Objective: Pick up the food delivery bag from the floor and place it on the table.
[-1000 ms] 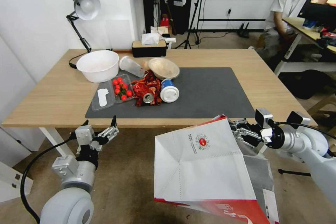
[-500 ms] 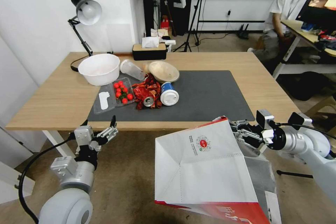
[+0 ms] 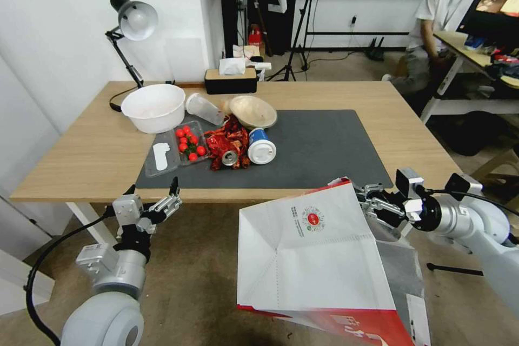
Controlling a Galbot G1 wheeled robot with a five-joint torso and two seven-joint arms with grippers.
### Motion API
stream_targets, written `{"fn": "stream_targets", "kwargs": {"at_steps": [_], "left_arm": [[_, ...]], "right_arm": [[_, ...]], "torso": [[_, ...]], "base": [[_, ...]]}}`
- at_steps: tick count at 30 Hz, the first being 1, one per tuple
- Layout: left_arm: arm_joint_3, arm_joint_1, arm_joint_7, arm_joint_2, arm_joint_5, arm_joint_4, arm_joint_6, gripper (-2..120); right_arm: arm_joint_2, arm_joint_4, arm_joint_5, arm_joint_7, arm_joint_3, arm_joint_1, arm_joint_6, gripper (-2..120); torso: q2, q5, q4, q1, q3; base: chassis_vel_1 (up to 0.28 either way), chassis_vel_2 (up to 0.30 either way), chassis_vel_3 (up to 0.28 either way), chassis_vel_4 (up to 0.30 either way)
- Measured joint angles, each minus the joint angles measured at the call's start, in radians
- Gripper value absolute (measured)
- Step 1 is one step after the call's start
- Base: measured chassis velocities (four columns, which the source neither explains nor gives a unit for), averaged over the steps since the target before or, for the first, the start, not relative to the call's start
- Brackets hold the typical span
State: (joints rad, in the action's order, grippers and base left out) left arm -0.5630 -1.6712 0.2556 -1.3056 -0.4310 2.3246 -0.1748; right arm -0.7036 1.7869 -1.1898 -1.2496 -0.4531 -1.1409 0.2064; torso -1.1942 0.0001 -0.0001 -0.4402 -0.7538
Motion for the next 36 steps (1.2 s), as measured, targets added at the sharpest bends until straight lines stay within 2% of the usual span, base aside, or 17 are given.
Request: {"fn": "stream_targets", "kwargs": {"at_steps": [7,10,11,14,16,17,18,19,20,22,23,26,27,29,30,32,36], "left_arm": [[0.000,-0.004,0.001,-0.003,0.005,0.000,0.002,100],[0.000,-0.003,0.002,-0.003,0.005,0.000,0.003,100],[0.000,-0.003,0.002,-0.003,0.005,0.000,0.003,100],[0.001,-0.003,0.003,-0.004,0.005,0.000,0.004,100],[0.002,-0.003,0.003,-0.004,0.005,0.000,0.004,100],[0.003,-0.003,0.003,-0.005,0.006,-0.001,0.004,100],[0.003,-0.004,0.003,-0.005,0.007,-0.001,0.006,100],[0.003,-0.004,0.003,-0.005,0.007,-0.001,0.006,100],[0.003,-0.005,0.003,-0.005,0.007,-0.001,0.007,100],[0.002,-0.007,0.003,-0.004,0.008,-0.001,0.009,100],[0.002,-0.007,0.003,-0.004,0.008,-0.001,0.009,100],[0.000,-0.009,0.003,-0.003,0.008,-0.002,0.012,100],[0.000,-0.009,0.003,-0.003,0.008,-0.002,0.012,100],[0.000,-0.010,0.003,-0.004,0.010,-0.002,0.013,100],[0.000,-0.010,0.003,-0.004,0.010,-0.002,0.013,100],[0.002,-0.011,0.003,-0.006,0.014,-0.002,0.013,100],[0.004,-0.013,0.003,-0.006,0.018,-0.004,0.014,100]], "right_arm": [[0.023,0.051,-0.123,0.110,-0.057,0.008,-0.021,0],[0.051,0.112,-0.237,0.228,-0.102,0.004,-0.044,0],[0.051,0.112,-0.237,0.228,-0.102,0.004,-0.044,0],[0.075,0.150,-0.298,0.346,-0.141,0.007,-0.063,0],[0.079,0.155,-0.304,0.367,-0.147,0.008,-0.066,0],[0.089,0.166,-0.315,0.429,-0.160,0.015,-0.075,0],[0.105,0.179,-0.325,0.539,-0.167,0.031,-0.099,0],[0.105,0.179,-0.325,0.539,-0.167,0.031,-0.099,0],[0.113,0.188,-0.330,0.623,-0.168,0.043,-0.114,0],[0.128,0.220,-0.350,0.911,-0.146,0.104,-0.165,0],[0.128,0.220,-0.350,0.911,-0.146,0.104,-0.165,0],[0.135,0.230,-0.358,1.141,-0.104,0.184,-0.190,0],[0.135,0.230,-0.358,1.141,-0.104,0.184,-0.190,0],[0.138,0.221,-0.363,1.261,-0.079,0.234,-0.194,0],[0.138,0.221,-0.363,1.261,-0.079,0.234,-0.194,0],[0.138,0.217,-0.373,1.348,-0.069,0.256,-0.181,0],[0.134,0.209,-0.391,1.414,-0.064,0.267,-0.162,0]], "torso": [[0.003,0.0000,0.0001,0.001,0.002],[0.004,0.0000,0.0000,0.002,0.002],[0.004,0.0000,0.0000,0.002,0.002],[0.005,-0.0001,0.0001,0.002,0.003],[0.005,-0.0001,0.0000,0.002,0.003],[0.005,-0.0001,-0.0001,0.002,0.003],[0.006,0.0000,-0.0001,0.003,0.003],[0.006,0.0000,-0.0001,0.003,0.003],[0.006,0.0000,0.0001,0.003,0.003],[0.007,0.0000,0.0001,0.003,0.004],[0.007,0.0000,0.0001,0.003,0.004],[0.007,-0.0001,0.0002,0.003,0.004],[0.007,-0.0001,0.0002,0.003,0.004],[0.008,-0.0002,0.0002,0.003,0.004],[0.008,-0.0002,0.0002,0.003,0.004],[0.008,0.0000,0.0002,0.004,0.005],[0.008,-0.0001,-0.0001,0.004,0.005]], "base": [[0.000,0.000,0.000,0.000],[0.000,0.000,0.000,0.000],[0.000,0.000,0.000,0.000],[0.000,0.000,0.000,0.000],[0.000,0.000,0.000,0.000],[0.000,0.000,0.000,0.000],[0.000,0.000,0.000,0.000],[0.000,0.000,0.000,0.000],[0.000,0.000,0.000,0.000],[0.000,0.000,0.000,0.000],[0.000,0.000,0.000,0.000],[0.000,0.000,0.000,0.000],[0.000,0.000,0.000,0.000],[0.000,0.000,0.000,0.000],[0.000,0.000,0.000,0.000],[0.000,0.000,0.000,0.000],[0.000,0.000,0.000,0.000]]}}
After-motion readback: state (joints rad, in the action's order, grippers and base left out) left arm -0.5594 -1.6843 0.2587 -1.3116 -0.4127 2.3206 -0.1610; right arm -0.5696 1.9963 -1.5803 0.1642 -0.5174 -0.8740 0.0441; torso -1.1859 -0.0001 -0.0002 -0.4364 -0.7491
